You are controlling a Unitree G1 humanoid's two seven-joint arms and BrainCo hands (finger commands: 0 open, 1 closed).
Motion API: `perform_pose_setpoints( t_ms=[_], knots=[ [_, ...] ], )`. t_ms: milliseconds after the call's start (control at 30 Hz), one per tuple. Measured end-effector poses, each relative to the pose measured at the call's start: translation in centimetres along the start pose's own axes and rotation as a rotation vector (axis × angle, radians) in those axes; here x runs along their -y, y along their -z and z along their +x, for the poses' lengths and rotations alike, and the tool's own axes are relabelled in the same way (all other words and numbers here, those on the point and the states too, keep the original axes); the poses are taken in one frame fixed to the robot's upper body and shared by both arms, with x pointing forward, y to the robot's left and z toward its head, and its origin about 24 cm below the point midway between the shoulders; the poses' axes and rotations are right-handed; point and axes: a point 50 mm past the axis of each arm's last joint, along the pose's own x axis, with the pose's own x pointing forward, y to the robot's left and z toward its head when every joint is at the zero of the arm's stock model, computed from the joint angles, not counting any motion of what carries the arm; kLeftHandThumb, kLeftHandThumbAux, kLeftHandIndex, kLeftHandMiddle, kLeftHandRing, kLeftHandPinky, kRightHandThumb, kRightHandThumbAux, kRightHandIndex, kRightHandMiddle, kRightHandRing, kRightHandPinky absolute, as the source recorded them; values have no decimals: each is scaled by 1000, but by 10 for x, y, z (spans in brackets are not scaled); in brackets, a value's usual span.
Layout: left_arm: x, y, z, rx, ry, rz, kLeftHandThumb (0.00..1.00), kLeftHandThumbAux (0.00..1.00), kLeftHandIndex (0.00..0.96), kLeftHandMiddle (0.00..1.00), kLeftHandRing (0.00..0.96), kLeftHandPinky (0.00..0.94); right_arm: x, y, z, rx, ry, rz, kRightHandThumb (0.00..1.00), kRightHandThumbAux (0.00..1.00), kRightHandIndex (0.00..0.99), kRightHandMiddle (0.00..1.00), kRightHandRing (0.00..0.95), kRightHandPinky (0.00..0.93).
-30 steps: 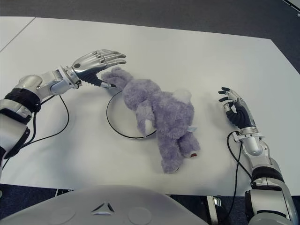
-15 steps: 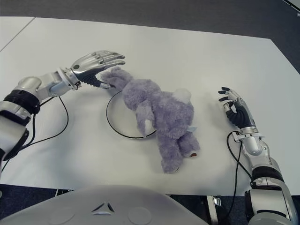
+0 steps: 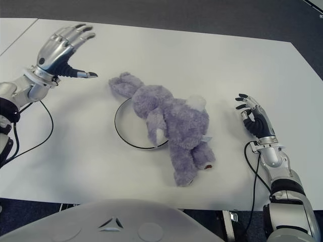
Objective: Put the doll into the plate.
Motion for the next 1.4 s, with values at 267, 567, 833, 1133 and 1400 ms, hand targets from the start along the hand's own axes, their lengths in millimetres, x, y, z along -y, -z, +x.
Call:
perform_pose_setpoints(
  t_ms=[267, 567, 833, 1133, 1400],
  knots=[
    [-8, 9, -1, -134, -155, -95, 0, 465, 59, 167, 113, 0, 0, 0, 1, -1, 2, 1, 1000, 738, 188, 125, 332, 416],
    [-22, 23, -3, -307, -335, -191, 12, 524, 126, 216, 157, 109, 0, 0, 2, -3, 2, 3, 1000, 738, 193, 123, 327, 416],
    [-16, 28, -2, -468, -429, -299, 19, 529, 174, 231, 181, 173, 0, 2, 2, -13, 0, 8, 1000, 740, 209, 139, 321, 417],
    [31, 1, 14, -614, -353, -564, 1, 610, 122, 169, 152, 126, -1, -3, 14, -9, 8, 24, 1000, 742, 219, 152, 309, 416],
    [79, -32, 26, -771, -152, -849, 0, 656, 68, 122, 123, 113, -7, -14, 42, 3, 18, 67, 1000, 744, 195, 150, 267, 411]
  ],
)
